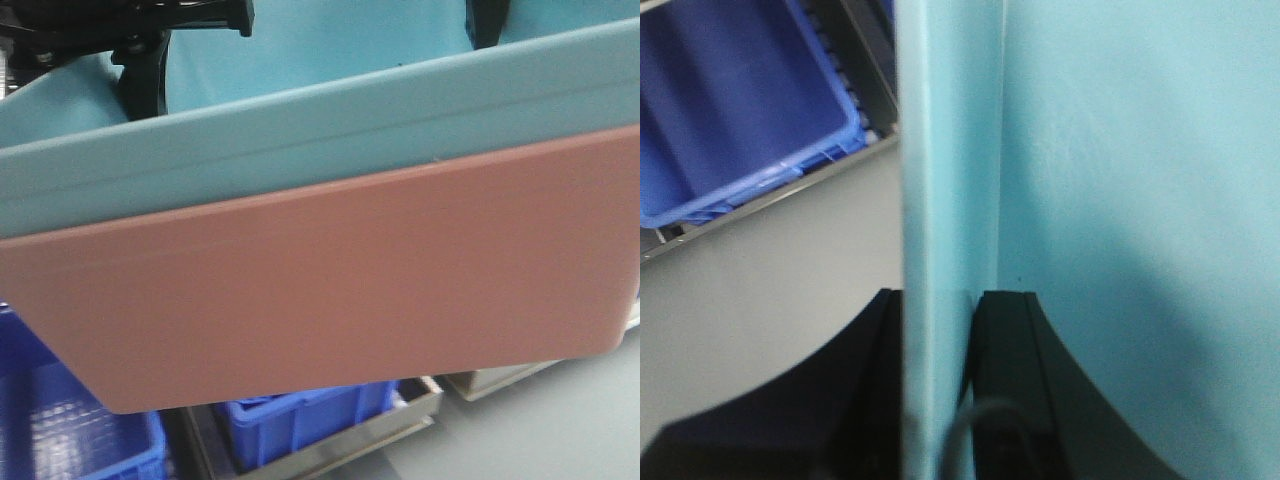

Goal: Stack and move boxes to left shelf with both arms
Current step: 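Keep both grippers clamped on the blue rims as the base nears the shelf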

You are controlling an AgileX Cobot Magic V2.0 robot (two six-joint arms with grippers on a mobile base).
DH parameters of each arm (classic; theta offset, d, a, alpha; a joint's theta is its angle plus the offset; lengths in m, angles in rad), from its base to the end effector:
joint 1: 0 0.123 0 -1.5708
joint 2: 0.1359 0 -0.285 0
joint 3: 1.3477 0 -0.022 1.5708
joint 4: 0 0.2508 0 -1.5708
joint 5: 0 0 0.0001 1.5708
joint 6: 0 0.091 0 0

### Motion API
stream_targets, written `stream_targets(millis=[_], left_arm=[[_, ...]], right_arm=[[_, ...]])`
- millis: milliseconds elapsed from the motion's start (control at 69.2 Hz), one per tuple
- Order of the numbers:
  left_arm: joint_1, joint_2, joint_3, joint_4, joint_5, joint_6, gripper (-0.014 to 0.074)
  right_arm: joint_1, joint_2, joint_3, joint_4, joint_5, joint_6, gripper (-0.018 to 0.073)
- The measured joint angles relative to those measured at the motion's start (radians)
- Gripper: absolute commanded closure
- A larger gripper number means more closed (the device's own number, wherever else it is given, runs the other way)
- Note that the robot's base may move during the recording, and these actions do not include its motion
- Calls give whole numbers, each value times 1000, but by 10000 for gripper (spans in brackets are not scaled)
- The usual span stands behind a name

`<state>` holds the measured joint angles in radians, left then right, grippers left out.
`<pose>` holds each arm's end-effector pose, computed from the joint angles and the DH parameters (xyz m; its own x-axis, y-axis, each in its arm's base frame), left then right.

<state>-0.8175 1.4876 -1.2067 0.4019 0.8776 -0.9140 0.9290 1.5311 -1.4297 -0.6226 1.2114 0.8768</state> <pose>0.2320 -0.2073 0.3065 -0.8237 0.0359 -0.5659 0.1155 0.9877 -0.1054 0.2250 0.2181 0.3554 -0.7589 -0.1915 -0.6224 -0.1131 0.9800 -0.1636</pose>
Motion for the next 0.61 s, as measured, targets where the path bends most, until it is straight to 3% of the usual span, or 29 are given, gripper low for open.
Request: stream_targets(millis=[607], left_arm=[[0, 0, 0, 0, 0, 0, 606]], right_arm=[[0, 0, 0, 0, 0, 0, 506]])
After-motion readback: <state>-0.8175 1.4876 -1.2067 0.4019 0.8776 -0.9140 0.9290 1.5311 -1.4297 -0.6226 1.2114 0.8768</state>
